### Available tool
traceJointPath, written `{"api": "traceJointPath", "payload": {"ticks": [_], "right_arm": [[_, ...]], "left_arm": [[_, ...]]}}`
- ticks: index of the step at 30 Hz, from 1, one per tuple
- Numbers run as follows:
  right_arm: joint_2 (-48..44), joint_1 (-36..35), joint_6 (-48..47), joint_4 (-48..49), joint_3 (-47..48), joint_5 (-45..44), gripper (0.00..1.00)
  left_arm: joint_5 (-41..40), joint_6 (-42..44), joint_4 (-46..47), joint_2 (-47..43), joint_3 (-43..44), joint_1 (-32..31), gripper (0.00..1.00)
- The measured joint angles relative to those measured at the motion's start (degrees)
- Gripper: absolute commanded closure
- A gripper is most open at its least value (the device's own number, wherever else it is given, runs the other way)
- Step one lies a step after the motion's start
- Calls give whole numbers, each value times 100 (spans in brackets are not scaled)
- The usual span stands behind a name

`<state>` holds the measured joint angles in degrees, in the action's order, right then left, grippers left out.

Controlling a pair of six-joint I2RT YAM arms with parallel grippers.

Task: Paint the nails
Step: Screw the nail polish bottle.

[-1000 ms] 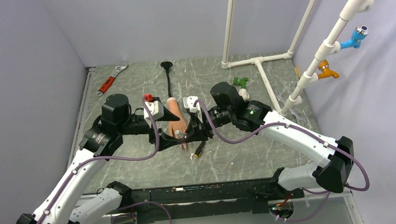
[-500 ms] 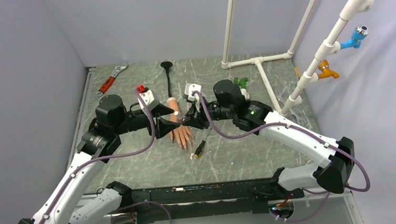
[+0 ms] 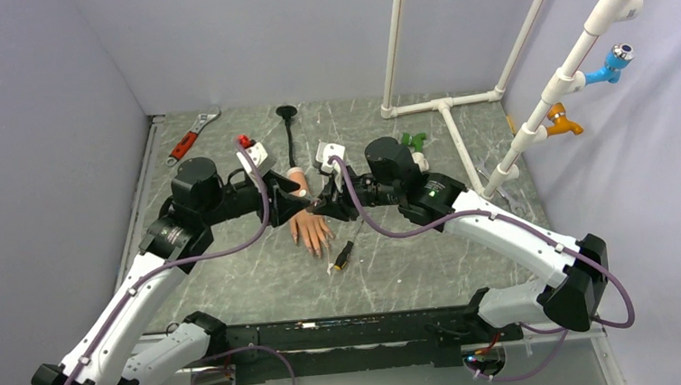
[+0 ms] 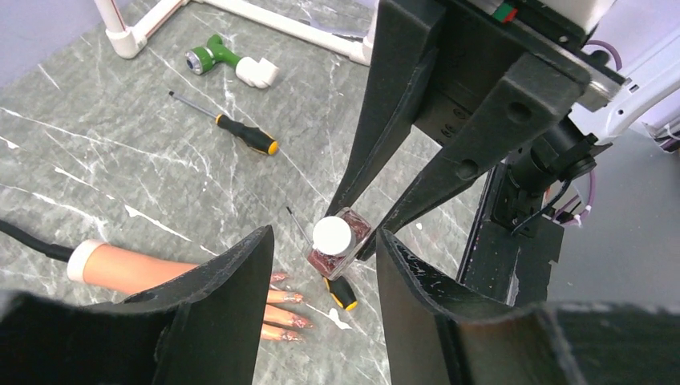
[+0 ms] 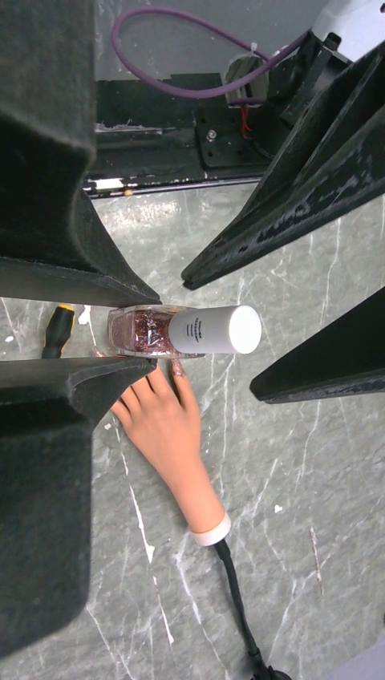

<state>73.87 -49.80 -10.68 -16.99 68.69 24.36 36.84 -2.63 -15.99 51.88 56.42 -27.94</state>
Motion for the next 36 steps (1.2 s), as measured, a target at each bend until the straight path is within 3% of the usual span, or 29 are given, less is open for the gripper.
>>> {"api": "traceJointPath", "payload": {"ticks": [17,24,36], "right_arm": [[0,0,-2,0,0,20,100],[0,0,-7,-20,0,26,100],[0,-15,-50,-232,0,354,100]], "left_arm": [[448,-232,157,352,0,0,66],[605,-103,96,446,2,-20,100],[1147,811,-452,509,155,-33,100]]}}
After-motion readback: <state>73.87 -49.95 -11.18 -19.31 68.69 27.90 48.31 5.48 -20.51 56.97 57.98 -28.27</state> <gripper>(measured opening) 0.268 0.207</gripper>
